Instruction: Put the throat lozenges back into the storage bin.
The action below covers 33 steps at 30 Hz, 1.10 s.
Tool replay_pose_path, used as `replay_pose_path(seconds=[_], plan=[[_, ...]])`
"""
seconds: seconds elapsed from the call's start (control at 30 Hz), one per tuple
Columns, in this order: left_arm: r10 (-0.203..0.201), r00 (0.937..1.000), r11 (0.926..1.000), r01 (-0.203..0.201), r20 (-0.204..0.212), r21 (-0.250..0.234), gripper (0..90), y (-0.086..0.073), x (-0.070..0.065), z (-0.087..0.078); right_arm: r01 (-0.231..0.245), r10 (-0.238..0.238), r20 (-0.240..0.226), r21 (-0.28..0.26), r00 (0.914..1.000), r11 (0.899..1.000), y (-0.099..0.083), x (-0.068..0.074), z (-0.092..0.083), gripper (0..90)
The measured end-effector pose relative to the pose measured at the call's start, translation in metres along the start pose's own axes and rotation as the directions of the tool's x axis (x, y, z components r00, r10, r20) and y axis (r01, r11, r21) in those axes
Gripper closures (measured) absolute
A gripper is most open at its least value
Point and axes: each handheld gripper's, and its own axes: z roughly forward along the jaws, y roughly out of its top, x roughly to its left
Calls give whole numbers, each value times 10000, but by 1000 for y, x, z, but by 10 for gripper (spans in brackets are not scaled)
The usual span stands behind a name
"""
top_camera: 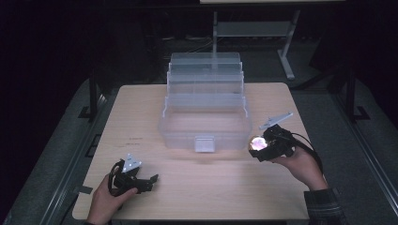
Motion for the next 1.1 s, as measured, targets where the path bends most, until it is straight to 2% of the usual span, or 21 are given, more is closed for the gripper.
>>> replay_pose_path(seconds=[0.77,1.1], plan=[[14,10000,10000,-14,-1,13,106,0,0,0,150,-150,-8,-196,9999,9997,37,-11,-9,197],[17,10000,10000,-17,0,16,106,0,0,0,256,-255,31,-204,9997,9995,57,-15,-8,197]])
